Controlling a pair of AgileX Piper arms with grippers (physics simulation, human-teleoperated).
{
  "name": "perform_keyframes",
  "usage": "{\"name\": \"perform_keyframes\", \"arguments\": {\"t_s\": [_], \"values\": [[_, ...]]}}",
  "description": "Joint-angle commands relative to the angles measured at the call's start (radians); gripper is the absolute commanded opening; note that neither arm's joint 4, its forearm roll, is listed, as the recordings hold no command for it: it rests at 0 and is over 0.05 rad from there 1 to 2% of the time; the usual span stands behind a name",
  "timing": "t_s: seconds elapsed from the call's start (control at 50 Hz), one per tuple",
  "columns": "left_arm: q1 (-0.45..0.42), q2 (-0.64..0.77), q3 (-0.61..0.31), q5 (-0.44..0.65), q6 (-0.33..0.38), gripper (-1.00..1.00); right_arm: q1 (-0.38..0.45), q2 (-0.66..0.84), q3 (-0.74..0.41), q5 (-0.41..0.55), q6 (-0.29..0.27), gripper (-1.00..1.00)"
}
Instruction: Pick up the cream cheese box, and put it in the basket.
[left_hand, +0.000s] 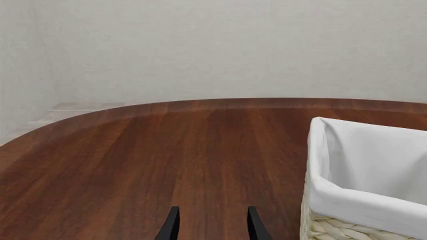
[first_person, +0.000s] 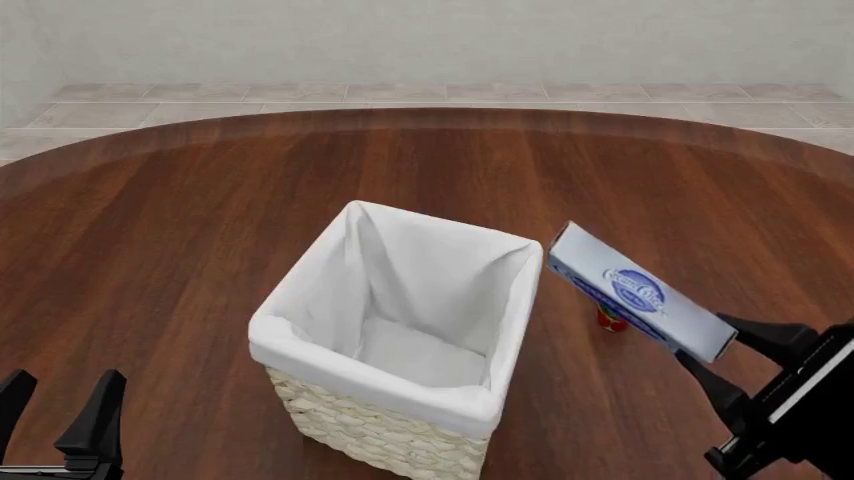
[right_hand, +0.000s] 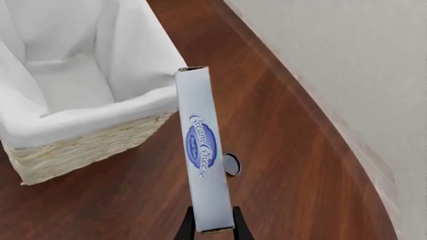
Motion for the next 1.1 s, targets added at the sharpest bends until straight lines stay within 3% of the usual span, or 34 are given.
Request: {"name": "perform_keyframes", "arguments": {"t_s": [0.02,1.1], "values": [[0.000,0.000,0.000,0.000,0.000,1.00,0.012,0.009,-0.025,-0.009,0.010,-1.00],[0.000,0.000,0.000,0.000,0.000,1.00,0.087,0.149,-0.102,-0.111,-0.020,-1.00]]}}
